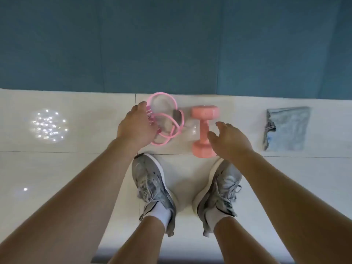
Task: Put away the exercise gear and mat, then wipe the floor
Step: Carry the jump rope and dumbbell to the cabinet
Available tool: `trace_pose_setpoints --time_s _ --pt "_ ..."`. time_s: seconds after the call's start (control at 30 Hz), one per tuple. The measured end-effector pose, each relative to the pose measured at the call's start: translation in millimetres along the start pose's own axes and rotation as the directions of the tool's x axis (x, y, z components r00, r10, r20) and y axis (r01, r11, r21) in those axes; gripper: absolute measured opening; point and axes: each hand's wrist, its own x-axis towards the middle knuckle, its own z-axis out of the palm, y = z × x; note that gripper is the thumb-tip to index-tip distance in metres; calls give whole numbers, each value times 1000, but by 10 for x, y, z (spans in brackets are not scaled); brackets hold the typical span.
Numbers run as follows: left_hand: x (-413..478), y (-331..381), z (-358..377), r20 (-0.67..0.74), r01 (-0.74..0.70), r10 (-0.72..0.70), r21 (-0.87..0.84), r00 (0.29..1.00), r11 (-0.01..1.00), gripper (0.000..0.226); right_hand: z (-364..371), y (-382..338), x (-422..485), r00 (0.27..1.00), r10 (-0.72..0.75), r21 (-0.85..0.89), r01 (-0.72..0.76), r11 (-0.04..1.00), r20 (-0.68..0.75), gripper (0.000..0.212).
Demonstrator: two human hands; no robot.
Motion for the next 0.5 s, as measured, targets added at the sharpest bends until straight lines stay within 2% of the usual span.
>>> trace_pose_setpoints --time_s 0.13,0.23,0.43,0.5 --pt "156 -76 210 -90 92 -98 -68 991 993 55 177 -3 178 999 50 105 -51 993 9 51" --pt "278 -108 345 -118 116 -134 -149 984 982 42 318 18 288 996 90 231 -90 969 12 49" --pt "406 -140 470 -152 124 -174 -293 973 948 45 550 66 424 993 117 433 -92 896 -31 18" --pt "402 -139 488 -142 118 -187 -395 972 911 38 589 75 453 991 123 468 -81 880 -58 15"
